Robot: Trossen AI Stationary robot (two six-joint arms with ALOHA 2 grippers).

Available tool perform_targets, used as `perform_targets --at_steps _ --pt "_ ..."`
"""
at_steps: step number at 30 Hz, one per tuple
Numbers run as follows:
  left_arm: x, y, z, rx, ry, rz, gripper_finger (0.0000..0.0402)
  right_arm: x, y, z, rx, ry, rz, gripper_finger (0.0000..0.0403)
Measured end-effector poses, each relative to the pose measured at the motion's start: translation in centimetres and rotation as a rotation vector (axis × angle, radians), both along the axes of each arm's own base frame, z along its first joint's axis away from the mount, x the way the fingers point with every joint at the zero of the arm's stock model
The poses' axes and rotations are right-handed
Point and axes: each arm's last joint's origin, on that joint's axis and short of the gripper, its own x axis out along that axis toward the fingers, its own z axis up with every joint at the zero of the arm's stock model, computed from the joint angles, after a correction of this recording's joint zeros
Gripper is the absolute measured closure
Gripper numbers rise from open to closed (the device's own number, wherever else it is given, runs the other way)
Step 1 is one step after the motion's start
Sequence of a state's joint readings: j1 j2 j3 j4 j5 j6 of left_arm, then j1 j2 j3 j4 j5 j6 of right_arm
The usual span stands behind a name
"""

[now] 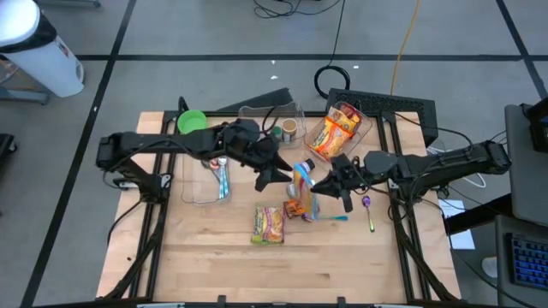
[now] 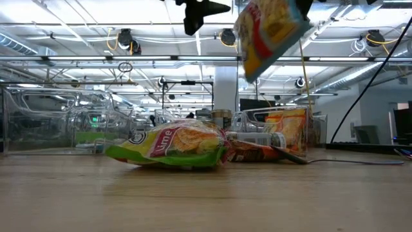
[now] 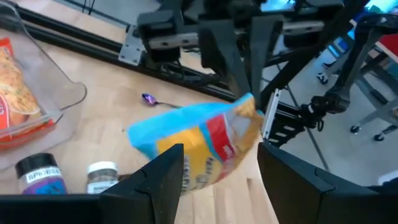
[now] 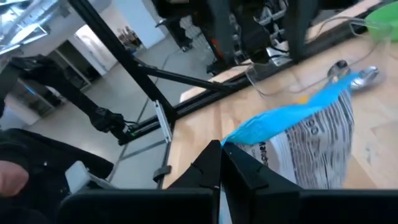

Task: Pick & Place Food Item
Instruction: Put the blue noodle pack into the right transparent bin

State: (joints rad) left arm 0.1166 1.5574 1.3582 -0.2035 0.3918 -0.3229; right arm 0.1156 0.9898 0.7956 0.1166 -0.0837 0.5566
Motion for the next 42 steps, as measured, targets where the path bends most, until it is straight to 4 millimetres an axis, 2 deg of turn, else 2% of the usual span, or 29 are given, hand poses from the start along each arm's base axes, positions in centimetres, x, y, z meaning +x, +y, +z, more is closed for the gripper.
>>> perform_targets --at_steps 8,13,26,34,38,42 --pt "0.3 1.8 -0.3 0.015 -0.01 0.058 0.0187 -0.7 0.7 0.6 -0.004 -0.034 0.036 0.0403" --pt "0.5 2.4 -0.5 -0.013 -0.022 0.021 0.0187 -0.8 0.8 0.7 -0.006 -0.043 0.041 0.0403" --pt "3.3 2.0 -3.1 -0.113 -0.031 -0.048 0.0188 -0.8 0.8 1.0 -0.024 -0.076 0.045 0.0403" --pt "3.8 1.9 -3.0 -0.15 -0.08 -0.108 0.0188 -0.8 0.8 1.0 -0.029 -0.072 0.047 0.0403" --pt "3.8 1.9 -3.0 -0.175 -0.069 -0.115 0.0215 -0.8 0.8 1.0 -0.032 -0.072 0.046 0.0403" --pt "3.8 1.6 -3.1 -0.174 -0.063 -0.122 0.0274 -0.8 0.8 1.0 -0.032 -0.072 0.047 0.0403"
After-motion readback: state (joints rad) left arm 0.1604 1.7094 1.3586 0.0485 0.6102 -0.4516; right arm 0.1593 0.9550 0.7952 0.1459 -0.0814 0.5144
